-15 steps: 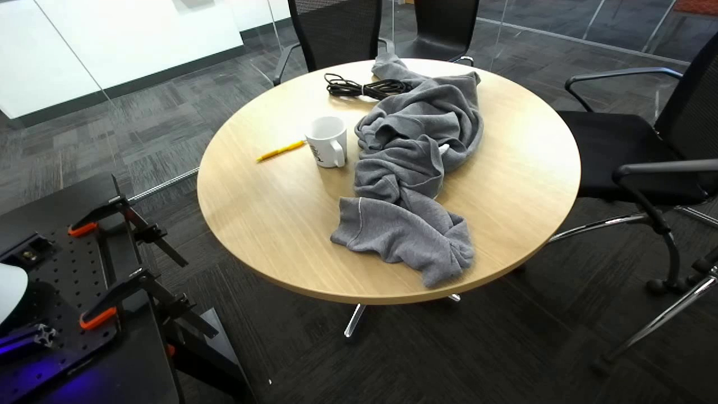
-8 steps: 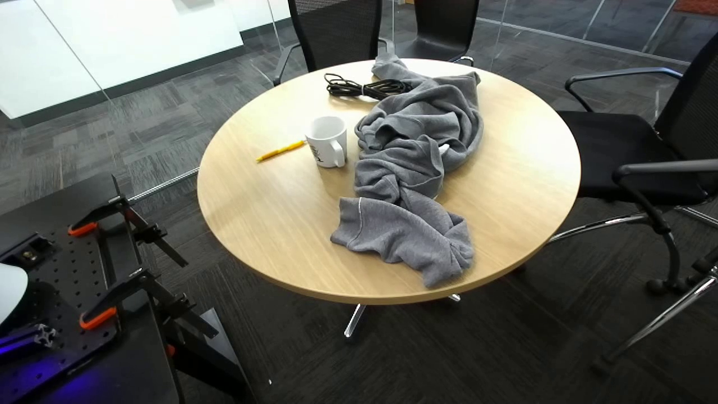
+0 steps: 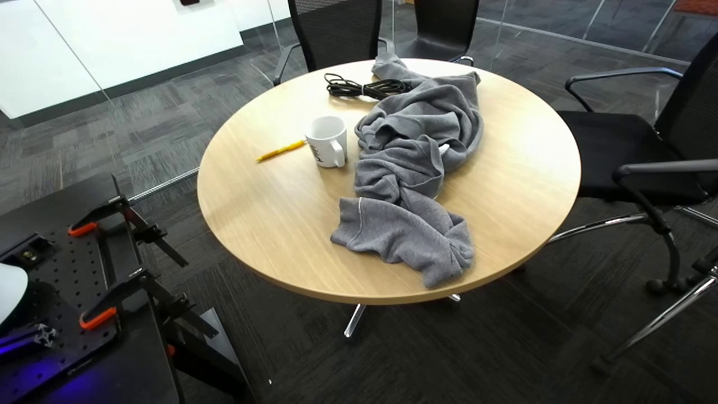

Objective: Place the yellow pen inside the white mug

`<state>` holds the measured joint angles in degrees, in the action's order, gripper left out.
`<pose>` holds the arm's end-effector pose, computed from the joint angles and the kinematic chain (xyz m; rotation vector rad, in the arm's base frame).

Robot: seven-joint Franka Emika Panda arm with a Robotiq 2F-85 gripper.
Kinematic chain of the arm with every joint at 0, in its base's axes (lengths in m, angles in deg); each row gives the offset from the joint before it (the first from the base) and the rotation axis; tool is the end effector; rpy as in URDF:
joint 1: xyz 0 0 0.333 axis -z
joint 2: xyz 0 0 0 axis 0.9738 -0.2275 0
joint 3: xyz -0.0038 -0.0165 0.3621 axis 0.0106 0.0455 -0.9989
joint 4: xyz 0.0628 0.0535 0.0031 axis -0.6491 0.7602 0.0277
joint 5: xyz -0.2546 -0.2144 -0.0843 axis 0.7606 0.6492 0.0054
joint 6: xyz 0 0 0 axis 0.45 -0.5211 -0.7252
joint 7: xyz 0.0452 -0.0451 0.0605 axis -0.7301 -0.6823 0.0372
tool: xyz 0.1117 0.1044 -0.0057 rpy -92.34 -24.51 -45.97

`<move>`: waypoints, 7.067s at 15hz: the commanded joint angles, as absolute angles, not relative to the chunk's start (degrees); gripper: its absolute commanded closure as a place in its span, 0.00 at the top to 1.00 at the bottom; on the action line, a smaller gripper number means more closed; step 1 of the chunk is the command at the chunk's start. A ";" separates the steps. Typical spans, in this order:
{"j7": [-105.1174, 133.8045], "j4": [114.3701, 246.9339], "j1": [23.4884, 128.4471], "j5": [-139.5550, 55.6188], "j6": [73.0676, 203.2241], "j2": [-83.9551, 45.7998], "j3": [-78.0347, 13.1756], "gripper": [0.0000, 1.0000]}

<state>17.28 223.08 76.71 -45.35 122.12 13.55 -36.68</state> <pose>0.3975 0.0037 0.4633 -3.1359 0.0399 0.0036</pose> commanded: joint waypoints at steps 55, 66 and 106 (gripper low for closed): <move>4.41 212.73 64.46 -43.19 161.64 -35.32 -36.08 1.00; 4.06 206.89 63.64 -43.79 162.06 -41.48 -33.99 1.00; -34.92 209.23 58.38 -18.47 145.50 -14.50 -29.32 0.04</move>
<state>-24.51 207.95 58.92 -24.81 147.84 -17.74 -30.99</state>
